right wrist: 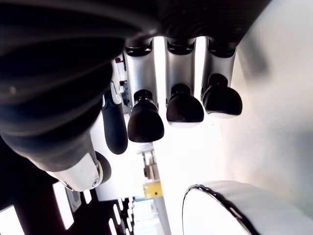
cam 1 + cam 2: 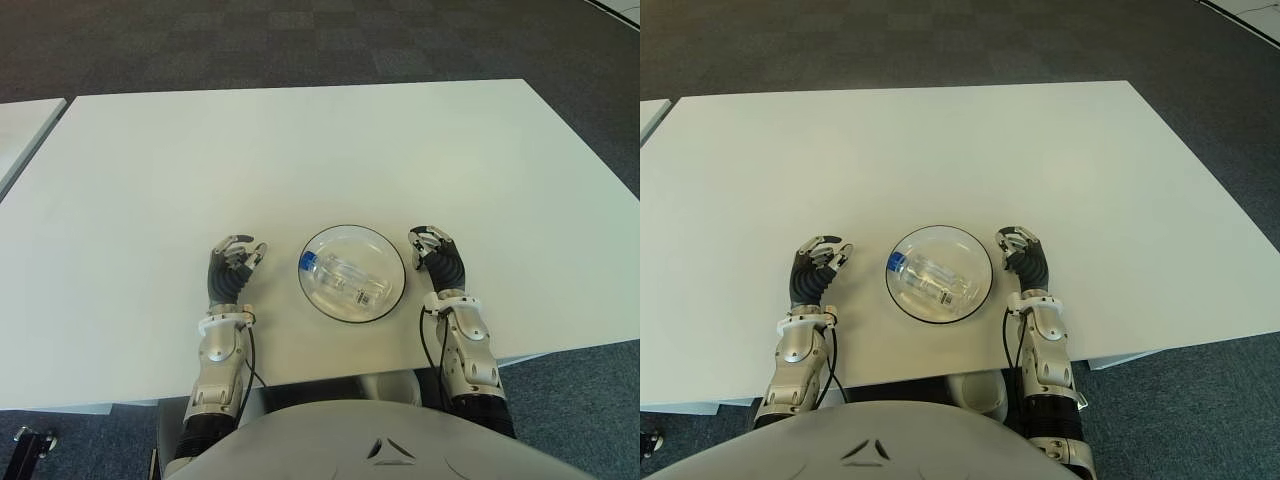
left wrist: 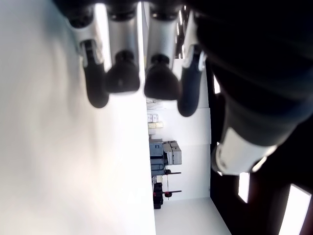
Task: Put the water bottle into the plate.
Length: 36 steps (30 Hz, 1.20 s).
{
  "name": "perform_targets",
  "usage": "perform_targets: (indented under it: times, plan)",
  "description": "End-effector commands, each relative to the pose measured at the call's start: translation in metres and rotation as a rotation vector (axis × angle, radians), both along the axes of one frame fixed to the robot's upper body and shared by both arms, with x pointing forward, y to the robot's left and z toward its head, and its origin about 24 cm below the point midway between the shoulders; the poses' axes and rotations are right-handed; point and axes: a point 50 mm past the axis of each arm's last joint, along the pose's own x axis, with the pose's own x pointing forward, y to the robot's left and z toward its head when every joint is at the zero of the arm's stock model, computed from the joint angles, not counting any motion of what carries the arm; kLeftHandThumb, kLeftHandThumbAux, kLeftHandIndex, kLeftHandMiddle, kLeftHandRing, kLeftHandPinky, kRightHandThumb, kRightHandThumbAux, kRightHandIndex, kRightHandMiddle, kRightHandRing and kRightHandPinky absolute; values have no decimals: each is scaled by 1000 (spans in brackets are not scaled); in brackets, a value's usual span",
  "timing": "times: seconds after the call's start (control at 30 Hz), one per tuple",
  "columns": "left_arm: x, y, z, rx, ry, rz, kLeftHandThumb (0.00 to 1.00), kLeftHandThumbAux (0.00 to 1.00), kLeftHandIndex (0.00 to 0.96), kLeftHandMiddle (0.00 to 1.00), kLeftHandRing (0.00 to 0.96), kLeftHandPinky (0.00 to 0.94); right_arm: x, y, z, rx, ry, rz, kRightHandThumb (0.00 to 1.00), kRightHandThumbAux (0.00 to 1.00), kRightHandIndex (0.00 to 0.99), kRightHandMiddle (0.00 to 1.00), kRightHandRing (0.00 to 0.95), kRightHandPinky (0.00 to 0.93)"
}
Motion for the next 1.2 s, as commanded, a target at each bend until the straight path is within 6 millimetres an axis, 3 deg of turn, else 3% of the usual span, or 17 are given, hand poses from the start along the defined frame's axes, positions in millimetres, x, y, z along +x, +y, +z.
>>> perform_targets:
  times: [0.03,1.2]
  plan:
    - [-2,4,-6,34,28,-33,700,722,437,846,865,866,-9,1,-17,22,105,0,700,733,436,855,854,840]
    - [3,3,-6,47,87,-111,701,723,437,851,865,861,-7,5,-17,28,83,13,699,733,436,855,851,829]
